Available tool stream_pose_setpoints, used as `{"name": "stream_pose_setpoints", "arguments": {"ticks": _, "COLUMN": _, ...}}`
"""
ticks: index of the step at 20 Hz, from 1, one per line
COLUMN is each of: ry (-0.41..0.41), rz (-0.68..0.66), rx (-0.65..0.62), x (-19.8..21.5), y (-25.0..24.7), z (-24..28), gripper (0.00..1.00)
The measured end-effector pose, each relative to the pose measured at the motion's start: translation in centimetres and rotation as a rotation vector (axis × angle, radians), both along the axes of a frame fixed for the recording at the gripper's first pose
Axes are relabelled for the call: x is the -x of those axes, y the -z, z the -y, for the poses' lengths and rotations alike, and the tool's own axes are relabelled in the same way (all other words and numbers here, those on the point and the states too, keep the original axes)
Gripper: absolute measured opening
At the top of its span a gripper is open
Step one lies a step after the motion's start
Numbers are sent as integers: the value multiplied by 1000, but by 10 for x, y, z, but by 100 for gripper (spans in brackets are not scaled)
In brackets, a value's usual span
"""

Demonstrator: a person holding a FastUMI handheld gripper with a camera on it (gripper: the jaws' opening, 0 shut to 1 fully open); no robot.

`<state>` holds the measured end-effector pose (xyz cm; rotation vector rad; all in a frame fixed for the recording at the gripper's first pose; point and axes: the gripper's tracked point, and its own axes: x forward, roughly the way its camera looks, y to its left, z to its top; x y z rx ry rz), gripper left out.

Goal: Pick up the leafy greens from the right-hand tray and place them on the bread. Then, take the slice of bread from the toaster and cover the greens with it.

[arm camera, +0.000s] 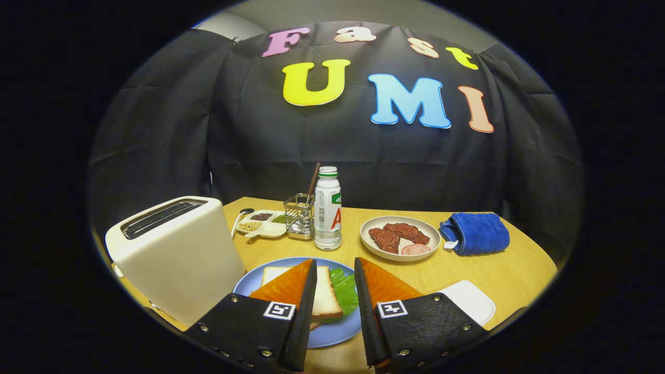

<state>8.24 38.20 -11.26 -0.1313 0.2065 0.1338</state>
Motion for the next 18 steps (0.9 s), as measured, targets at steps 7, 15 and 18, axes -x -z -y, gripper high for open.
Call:
{"name": "stream_pose_setpoints", "arguments": {"ticks": 7, "ry": 19, "rz": 59, "rx": -2, "x": 4, "y": -17, "z": 54, "gripper": 43}}
{"name": "stream_pose_setpoints", "arguments": {"ticks": 15, "ry": 88, "rz": 108, "rx": -26, "x": 0, "y": -23, "z": 105, "gripper": 43}}
{"name": "stream_pose_setpoints", "arguments": {"ticks": 18, "ry": 110, "rz": 149, "rx": -40, "x": 0, "y": -28, "z": 122, "gripper": 43}}
